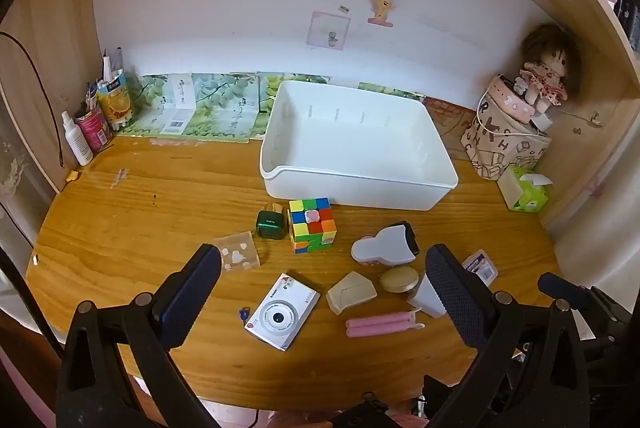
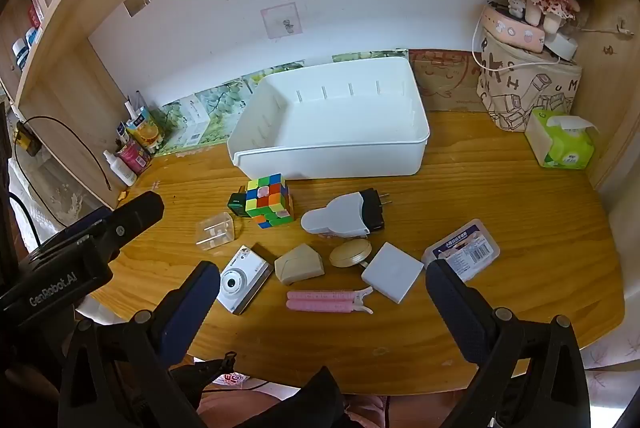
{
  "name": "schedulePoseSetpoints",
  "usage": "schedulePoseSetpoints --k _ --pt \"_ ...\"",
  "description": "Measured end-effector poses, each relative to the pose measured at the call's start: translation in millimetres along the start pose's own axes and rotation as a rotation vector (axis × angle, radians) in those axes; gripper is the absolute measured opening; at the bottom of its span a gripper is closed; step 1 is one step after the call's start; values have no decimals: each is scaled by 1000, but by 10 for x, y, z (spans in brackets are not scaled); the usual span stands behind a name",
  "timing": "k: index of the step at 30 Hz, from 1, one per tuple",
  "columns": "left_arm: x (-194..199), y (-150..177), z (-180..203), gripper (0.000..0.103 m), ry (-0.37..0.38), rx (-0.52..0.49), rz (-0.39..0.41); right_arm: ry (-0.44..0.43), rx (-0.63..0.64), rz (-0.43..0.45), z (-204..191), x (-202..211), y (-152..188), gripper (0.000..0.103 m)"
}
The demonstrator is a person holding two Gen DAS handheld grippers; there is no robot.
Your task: Organize rigid objects
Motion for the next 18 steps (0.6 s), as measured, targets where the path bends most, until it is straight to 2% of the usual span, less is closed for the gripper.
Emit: schedulePoseSetpoints --k 14,18 --pt "-43 -3 99 102 11 -2 1 6 1 -3 -17 -8 -9 103" --pt "-11 -44 -5 102 36 6 11 13 -1 3 -24 1 -13 103"
Point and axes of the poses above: each gripper's, at about its wrist camera, not at the fingertips, and x roughly against the way its jaws point, z to its right, y to its underside, the point moved 2 cm from there along -x, roughly the way its jaws point, and after that the axes turned 11 degrees about z, right-handed, at the moved point
